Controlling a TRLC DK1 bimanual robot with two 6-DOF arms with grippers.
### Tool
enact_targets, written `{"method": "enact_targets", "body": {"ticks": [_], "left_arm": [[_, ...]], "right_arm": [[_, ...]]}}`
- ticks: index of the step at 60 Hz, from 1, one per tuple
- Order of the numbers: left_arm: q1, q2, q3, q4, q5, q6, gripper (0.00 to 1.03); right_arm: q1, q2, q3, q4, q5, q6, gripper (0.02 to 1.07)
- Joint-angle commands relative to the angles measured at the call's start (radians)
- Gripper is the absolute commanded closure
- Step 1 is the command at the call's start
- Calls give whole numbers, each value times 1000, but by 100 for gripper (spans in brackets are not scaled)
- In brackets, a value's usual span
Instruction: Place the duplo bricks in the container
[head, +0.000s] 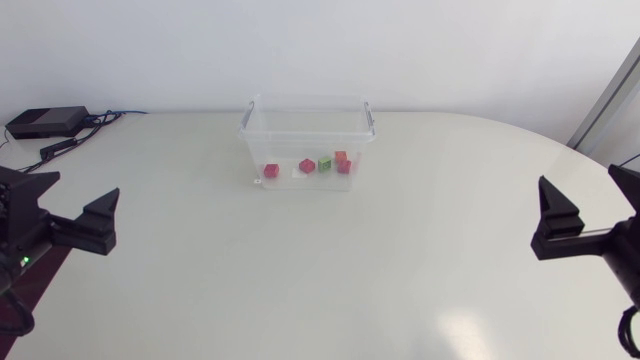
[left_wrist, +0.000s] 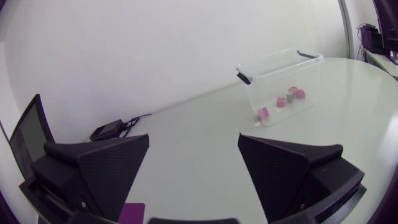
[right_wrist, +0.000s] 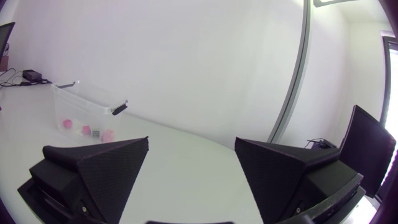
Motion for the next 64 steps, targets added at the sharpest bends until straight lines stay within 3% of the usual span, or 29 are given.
{"method": "enact_targets", "body": {"ticks": [1,51,64], "left_arm": [[-6,-47,-55,22,-6,-24,3],[-55,-492,-373,85,9,-366,3],[-56,-501,-380,86,10,-374,3]], "right_arm": [[-15,-39,-47,2,-14,-9,7],[-132,-241,-305,49,-217,287,7],[-135,-245,-311,50,-221,293,7]]}}
